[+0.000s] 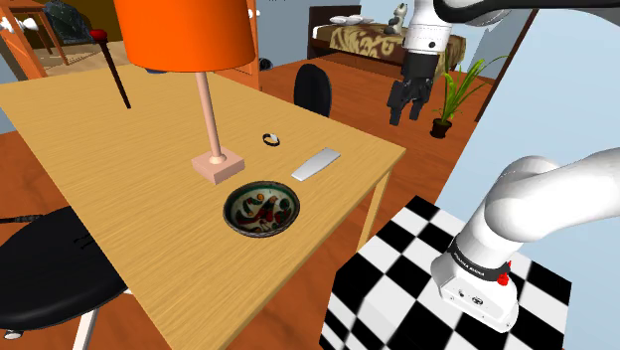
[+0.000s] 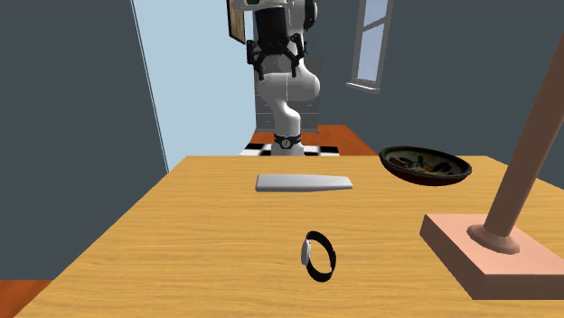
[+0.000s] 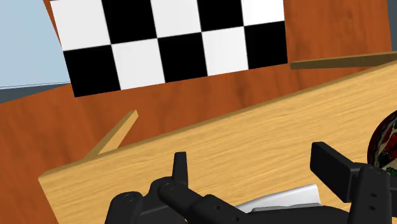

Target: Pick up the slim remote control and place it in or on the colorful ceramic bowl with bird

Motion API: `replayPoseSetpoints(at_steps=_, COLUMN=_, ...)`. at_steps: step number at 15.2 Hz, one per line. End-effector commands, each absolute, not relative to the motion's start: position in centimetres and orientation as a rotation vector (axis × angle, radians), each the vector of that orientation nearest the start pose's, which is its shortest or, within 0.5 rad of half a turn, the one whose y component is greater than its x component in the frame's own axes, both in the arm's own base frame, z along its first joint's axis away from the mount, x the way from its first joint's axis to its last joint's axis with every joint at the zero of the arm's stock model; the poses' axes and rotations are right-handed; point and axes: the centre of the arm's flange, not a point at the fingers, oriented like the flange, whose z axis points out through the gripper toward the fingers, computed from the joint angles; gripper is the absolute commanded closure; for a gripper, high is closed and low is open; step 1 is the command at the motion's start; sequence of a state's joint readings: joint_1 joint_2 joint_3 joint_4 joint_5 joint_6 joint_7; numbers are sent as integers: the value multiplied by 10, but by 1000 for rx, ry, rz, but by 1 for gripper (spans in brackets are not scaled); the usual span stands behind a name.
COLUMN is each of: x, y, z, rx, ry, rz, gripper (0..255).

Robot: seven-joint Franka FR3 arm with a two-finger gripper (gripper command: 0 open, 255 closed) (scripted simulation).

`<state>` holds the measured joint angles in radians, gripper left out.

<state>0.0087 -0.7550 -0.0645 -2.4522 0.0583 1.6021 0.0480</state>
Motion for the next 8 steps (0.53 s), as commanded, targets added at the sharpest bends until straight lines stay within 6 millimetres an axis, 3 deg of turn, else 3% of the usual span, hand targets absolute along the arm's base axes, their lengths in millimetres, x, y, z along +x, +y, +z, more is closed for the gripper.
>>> replayPoseSetpoints(at_steps=1, x=312, y=-15, z=538, rx=-3033, ry=135, rz=147, gripper=0)
replayPoseSetpoints(at_steps=8, x=352, y=48, z=488, rx=-2970, ry=762, rz=102, gripper=0)
